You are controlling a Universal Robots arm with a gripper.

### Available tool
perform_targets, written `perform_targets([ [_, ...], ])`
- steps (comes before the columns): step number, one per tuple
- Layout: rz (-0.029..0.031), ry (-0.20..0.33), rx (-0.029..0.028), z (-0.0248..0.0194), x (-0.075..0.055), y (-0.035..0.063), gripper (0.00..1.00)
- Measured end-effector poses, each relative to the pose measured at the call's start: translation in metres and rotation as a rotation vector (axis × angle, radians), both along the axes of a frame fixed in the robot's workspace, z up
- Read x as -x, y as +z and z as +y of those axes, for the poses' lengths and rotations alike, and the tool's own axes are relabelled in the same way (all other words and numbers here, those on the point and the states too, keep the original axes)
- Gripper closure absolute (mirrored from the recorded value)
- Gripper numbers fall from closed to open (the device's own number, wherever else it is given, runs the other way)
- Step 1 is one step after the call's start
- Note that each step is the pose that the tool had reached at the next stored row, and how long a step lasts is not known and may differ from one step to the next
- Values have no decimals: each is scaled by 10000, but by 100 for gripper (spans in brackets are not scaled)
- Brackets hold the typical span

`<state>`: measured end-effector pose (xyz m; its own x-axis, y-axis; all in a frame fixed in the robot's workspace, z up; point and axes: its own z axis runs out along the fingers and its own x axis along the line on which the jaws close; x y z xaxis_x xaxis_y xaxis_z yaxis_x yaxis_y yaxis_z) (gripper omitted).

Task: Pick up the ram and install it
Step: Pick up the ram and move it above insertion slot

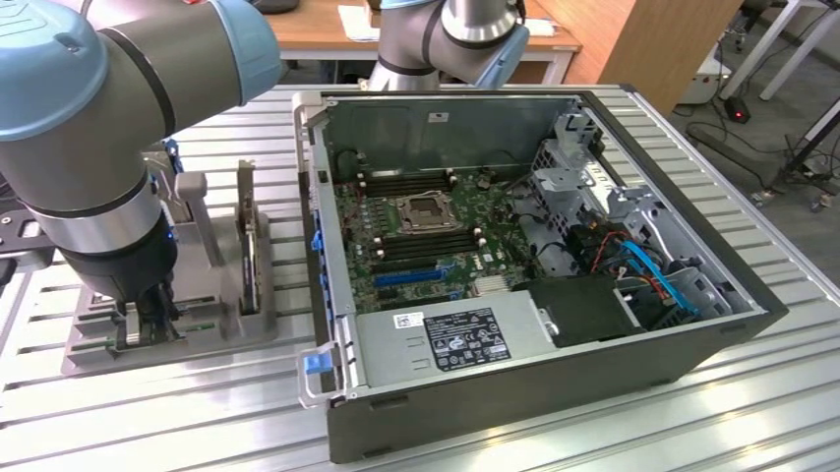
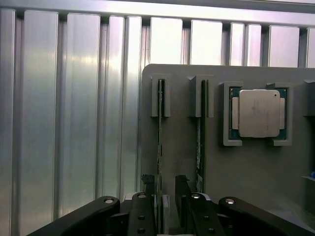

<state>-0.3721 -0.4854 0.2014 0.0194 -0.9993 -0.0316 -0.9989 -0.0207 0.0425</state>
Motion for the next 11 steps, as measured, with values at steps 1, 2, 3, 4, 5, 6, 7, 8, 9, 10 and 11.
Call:
perform_targets([
  [1, 0, 0, 1, 0, 0, 0, 70],
  [2, 0, 0, 0, 0, 0, 0, 70],
  [3, 1, 0, 0, 0, 0, 0, 70],
  [4, 0, 0, 1, 0, 0, 0, 70],
  [5, 0, 0, 1, 0, 0, 0, 71],
  [6, 0, 0, 1, 0, 0, 0, 71],
  [7, 0, 0, 1, 0, 0, 0, 78],
  [8, 0, 0, 0, 0, 0, 0, 78],
  [9, 0, 0, 0, 0, 0, 0, 78],
  [10, 0, 0, 0, 0, 0, 0, 78],
  [11, 0, 0, 0, 0, 0, 0, 78],
])
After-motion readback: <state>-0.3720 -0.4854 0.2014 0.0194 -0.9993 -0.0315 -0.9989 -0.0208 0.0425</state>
